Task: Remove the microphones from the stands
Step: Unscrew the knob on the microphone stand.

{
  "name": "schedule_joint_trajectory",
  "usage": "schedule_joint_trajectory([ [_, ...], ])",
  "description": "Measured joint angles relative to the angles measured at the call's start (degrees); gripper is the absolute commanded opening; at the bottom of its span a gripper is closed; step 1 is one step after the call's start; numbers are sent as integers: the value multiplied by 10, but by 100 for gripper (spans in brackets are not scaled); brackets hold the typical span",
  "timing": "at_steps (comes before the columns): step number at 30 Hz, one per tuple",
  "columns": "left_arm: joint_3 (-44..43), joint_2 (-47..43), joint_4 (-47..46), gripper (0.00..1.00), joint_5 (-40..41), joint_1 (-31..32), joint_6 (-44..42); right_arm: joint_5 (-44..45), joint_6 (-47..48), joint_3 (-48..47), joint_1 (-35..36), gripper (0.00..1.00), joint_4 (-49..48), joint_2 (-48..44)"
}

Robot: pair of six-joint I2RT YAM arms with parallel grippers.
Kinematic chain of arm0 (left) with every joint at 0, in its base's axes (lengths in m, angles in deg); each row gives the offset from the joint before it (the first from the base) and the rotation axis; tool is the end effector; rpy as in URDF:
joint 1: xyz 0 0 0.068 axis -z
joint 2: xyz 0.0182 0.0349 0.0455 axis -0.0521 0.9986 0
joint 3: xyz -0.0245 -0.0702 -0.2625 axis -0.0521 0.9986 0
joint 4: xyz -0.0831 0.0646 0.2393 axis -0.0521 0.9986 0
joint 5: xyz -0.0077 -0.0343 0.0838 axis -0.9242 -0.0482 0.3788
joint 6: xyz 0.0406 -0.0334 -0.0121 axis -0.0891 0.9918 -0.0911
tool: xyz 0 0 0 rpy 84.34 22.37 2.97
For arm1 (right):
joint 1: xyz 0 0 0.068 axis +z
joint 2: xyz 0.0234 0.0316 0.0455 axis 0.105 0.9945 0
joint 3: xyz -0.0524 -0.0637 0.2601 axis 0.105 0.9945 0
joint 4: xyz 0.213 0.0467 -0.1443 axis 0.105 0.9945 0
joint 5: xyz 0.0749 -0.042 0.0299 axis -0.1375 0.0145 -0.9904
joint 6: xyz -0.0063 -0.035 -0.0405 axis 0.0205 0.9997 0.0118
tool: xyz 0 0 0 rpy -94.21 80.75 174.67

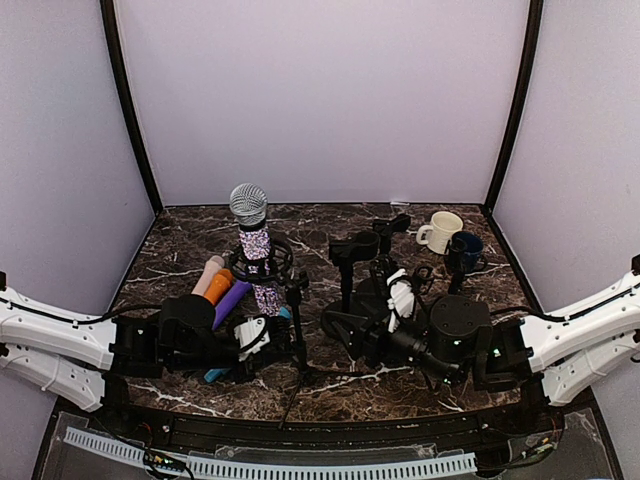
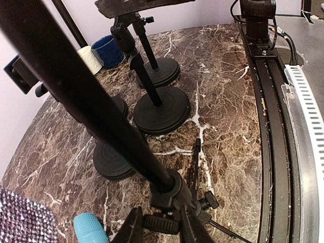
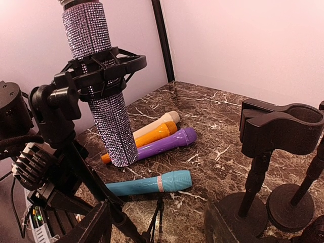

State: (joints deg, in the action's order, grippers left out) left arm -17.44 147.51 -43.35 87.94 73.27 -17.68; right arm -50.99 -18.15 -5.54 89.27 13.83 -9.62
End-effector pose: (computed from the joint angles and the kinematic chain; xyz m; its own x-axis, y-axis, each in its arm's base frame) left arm 0.0834 -0.2258 0.2213 0.1730 0.4103 -0.8954 0.9098 0.2818 0.3049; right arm 0.0519 0.2677 0.2653 -0.2322 0.0790 -0.9695 -0.7203 0.6559 0.2260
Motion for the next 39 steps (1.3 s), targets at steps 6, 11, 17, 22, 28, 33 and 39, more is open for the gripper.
schedule_joint_trajectory([
  [6,-2,1,1,16,1,0,3,0,0,4,0,62,-1,-4],
  [11,-2,1,1,14,-2,-1,19,0,0,5,0,62,-1,-7],
  [17,-1,1,1,13,-40,-19,60,0,-2,5,0,61,-1,-7],
  [22,6,1,-13,12,-82,-37,113,-1,-2,5,0,61,-1,-7],
  [28,19,11,-50,12,-123,-53,181,-6,-3,5,0,61,-1,-7],
  [33,31,16,-82,12,-148,-63,237,-9,-4,5,0,61,-1,-7],
  [39,48,20,-120,12,-161,-67,303,-11,-9,5,0,61,-1,-7],
])
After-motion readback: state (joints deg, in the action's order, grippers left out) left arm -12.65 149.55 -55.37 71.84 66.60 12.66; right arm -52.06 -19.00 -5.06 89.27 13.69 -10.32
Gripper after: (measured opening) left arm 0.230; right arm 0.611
